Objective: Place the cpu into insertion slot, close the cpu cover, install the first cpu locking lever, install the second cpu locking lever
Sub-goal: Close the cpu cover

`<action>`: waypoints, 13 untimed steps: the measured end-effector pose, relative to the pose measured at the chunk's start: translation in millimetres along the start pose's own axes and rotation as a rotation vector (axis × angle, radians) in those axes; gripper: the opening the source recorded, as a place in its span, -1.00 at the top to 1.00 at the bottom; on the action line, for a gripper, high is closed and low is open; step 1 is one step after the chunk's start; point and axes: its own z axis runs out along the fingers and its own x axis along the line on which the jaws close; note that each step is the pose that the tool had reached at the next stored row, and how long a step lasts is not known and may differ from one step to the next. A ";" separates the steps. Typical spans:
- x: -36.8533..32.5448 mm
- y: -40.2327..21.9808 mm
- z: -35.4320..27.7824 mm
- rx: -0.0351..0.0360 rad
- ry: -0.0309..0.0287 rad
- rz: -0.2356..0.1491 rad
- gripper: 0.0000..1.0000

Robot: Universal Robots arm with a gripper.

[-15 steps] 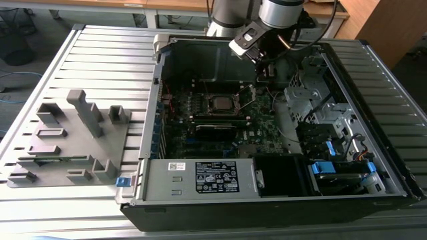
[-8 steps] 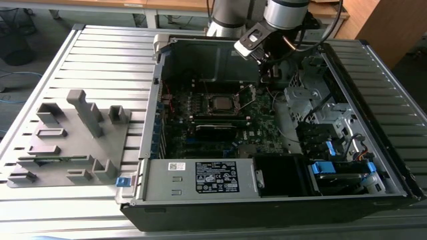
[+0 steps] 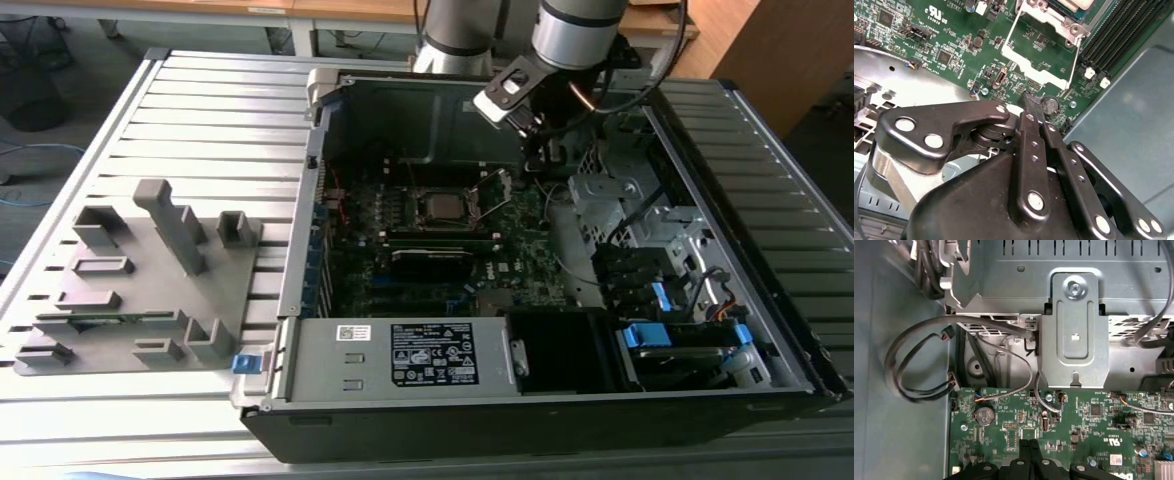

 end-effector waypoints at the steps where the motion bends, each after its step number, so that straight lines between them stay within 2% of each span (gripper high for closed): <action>1: 0.0 0.2 2.0 0.0001 0.0001 0.000 0.80; 6: -0.1 0.1 10.4 0.0001 0.0002 0.000 0.80; 10: -0.2 0.0 14.2 0.0001 0.0001 0.000 0.80; 13: -0.3 0.0 14.5 0.0002 -0.0003 0.000 0.80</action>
